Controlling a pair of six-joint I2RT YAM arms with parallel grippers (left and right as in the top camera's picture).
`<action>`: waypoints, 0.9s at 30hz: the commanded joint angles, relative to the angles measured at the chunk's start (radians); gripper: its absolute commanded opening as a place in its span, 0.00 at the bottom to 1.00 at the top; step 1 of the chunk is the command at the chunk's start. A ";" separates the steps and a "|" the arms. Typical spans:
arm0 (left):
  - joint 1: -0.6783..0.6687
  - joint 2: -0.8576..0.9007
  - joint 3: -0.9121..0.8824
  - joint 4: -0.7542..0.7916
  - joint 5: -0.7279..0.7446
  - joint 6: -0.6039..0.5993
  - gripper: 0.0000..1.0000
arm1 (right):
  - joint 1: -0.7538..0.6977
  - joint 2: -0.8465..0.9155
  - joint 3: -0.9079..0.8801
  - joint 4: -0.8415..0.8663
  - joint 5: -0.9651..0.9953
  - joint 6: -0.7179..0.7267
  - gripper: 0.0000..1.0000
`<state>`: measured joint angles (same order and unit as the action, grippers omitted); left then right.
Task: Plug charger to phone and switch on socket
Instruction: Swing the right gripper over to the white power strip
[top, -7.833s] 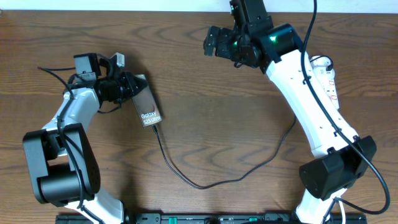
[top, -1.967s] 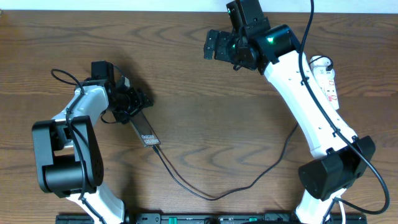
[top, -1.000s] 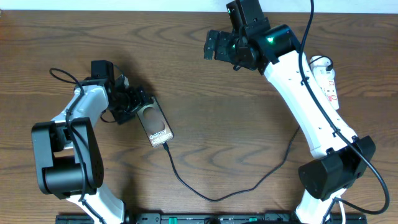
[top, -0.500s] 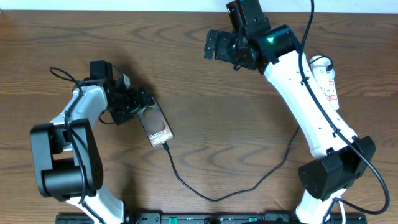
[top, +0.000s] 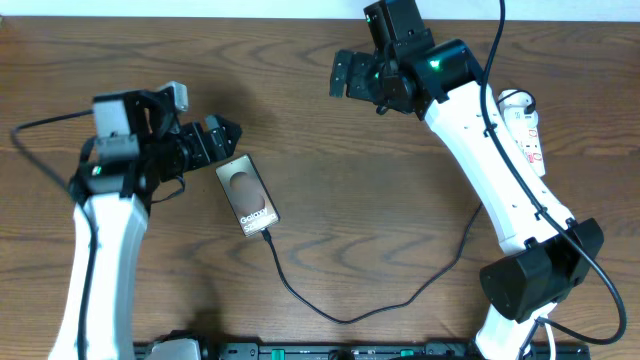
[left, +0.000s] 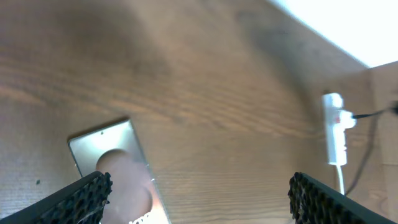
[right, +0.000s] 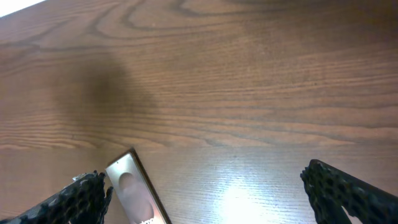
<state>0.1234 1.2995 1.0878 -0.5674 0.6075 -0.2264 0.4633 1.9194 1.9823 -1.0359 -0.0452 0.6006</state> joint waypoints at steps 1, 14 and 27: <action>0.004 -0.089 0.006 0.005 0.053 0.037 0.93 | 0.003 -0.011 0.011 -0.012 0.016 -0.027 0.99; 0.004 -0.213 0.006 0.007 0.066 0.081 0.93 | -0.356 -0.201 0.015 -0.042 -0.228 -0.136 0.99; 0.004 -0.191 0.006 0.007 0.065 0.092 0.93 | -0.906 -0.171 0.015 -0.293 -0.496 -0.610 0.99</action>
<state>0.1234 1.0962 1.0878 -0.5613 0.6567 -0.1555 -0.3943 1.7229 1.9907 -1.3132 -0.4774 0.1677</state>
